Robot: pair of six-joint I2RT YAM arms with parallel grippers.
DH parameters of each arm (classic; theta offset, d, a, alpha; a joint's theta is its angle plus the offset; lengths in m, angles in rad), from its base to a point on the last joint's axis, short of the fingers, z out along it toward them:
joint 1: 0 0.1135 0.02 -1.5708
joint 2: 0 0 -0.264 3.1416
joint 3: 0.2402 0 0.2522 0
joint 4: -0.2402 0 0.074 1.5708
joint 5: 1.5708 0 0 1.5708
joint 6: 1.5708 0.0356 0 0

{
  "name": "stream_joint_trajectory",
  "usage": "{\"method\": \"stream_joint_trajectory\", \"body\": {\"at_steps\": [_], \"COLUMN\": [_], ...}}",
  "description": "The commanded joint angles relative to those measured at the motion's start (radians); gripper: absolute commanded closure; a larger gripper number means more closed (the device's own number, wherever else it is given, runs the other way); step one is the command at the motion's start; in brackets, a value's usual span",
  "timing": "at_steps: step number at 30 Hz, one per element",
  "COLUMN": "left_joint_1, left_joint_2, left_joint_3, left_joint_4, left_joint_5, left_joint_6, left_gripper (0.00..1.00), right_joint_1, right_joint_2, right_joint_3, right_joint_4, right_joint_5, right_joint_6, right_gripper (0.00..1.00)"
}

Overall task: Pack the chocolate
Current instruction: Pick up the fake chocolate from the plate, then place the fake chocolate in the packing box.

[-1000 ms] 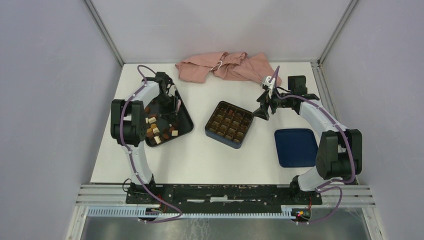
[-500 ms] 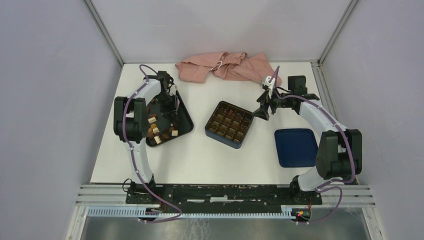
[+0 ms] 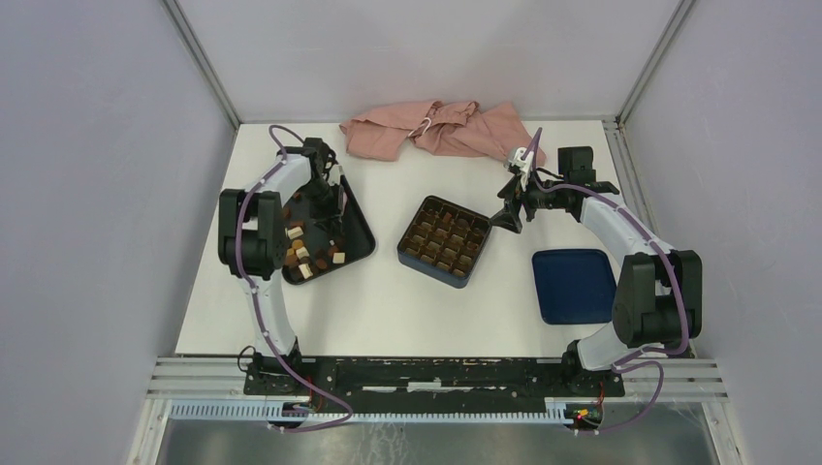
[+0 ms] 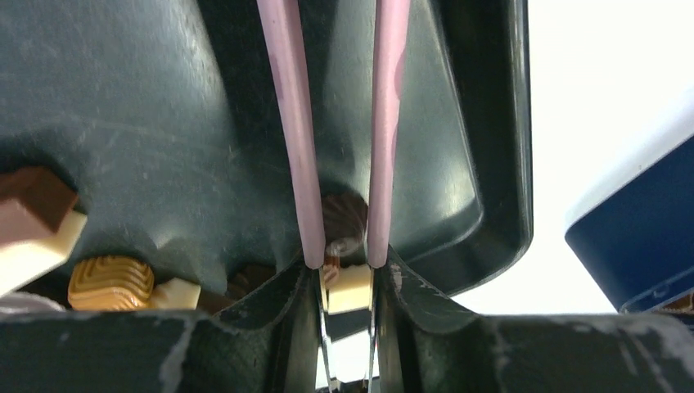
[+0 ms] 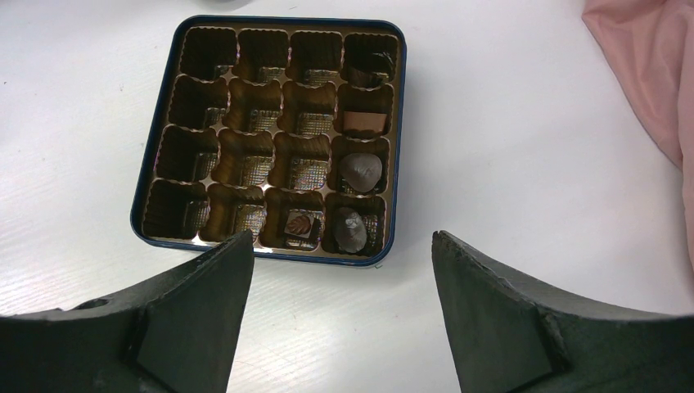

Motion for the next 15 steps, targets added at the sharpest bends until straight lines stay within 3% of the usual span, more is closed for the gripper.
{"method": "stream_joint_trajectory", "body": {"at_steps": [1,8,15], "left_joint_1": [0.004,0.006,-0.001], "left_joint_2": [-0.145,-0.336,-0.534], "left_joint_3": [-0.059,-0.238,-0.393], "left_joint_4": [0.041,0.145,0.222], "left_joint_5": [0.016,0.056,0.227], "left_joint_6": [0.009,-0.024,-0.058], "left_gripper": [0.98,0.98,0.98], "right_joint_1": [0.005,0.010,0.011], "right_joint_2": [-0.008,-0.007,-0.003], "right_joint_3": [0.026,0.019,0.018], "right_joint_4": [0.002,0.009,0.012], "right_joint_5": [-0.032,-0.033,-0.021], "right_joint_6": [-0.014,-0.009,-0.008], "right_gripper": [0.15,0.15,0.15]}}
